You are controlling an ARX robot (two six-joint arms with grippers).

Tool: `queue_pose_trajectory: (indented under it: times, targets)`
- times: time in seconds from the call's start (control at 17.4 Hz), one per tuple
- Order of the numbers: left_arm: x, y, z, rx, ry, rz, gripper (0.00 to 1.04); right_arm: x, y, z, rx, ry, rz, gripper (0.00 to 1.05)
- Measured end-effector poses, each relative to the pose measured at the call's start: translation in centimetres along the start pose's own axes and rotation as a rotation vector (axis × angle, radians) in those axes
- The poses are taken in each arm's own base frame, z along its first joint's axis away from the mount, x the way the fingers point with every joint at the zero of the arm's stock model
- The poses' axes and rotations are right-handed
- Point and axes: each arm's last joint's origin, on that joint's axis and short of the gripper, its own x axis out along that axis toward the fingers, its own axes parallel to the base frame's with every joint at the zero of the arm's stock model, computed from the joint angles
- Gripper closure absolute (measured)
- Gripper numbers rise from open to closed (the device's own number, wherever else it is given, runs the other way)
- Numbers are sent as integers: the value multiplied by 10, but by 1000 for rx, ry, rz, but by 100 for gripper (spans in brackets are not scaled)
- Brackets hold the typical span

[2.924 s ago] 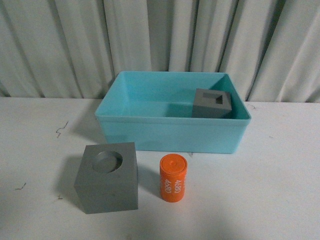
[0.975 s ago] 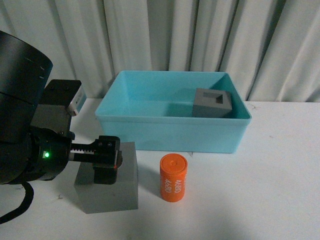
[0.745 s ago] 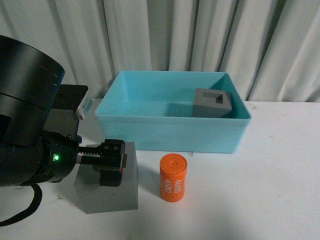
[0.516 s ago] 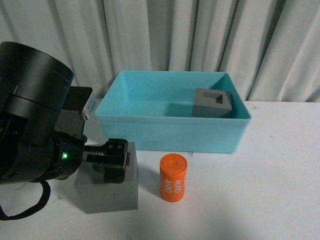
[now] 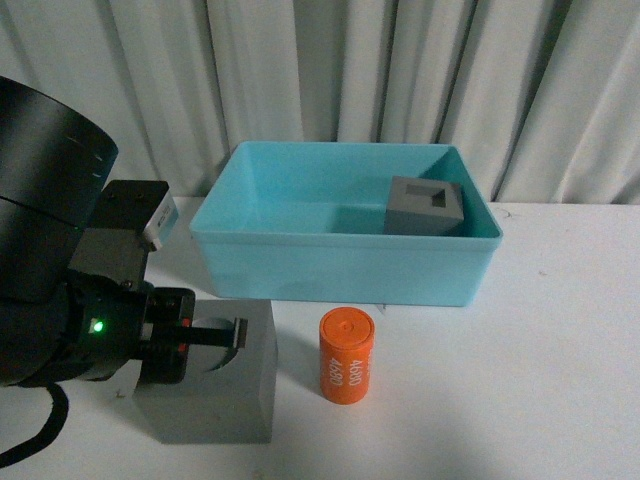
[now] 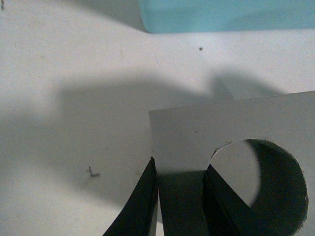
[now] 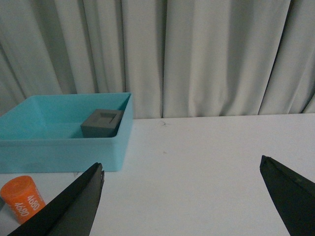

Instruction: Place gray and orange parts in blue box

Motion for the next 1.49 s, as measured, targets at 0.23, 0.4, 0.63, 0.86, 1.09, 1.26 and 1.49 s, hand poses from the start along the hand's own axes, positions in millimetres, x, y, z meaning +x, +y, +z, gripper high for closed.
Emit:
queue_pose_trajectory:
  times: [0.23,0.4,0.63,0.86,1.09,1.26,1.49]
  targets:
    - [-61,9,47,-54,-137,-90,84,0,0,0,0,0,0,6]
    - [-99,1,135,-65,-423,-163,84,0,0,0,0,1,0,6]
    - [-46,-24,191,36,-464,-135,84,0,0,0,0,1,0,6]
    - [36,-28,202,126,-416,-16,85,0,0,0,0,1,0,6]
    - [85,-14,184,189,-320,50,85,0,0,0,0,1,0,6]
    - [93,-11,180,192,-306,58,85,0,0,0,0,1,0,6]
    - [104,-4,174,200,-288,82,85,0,0,0,0,1,0,6]
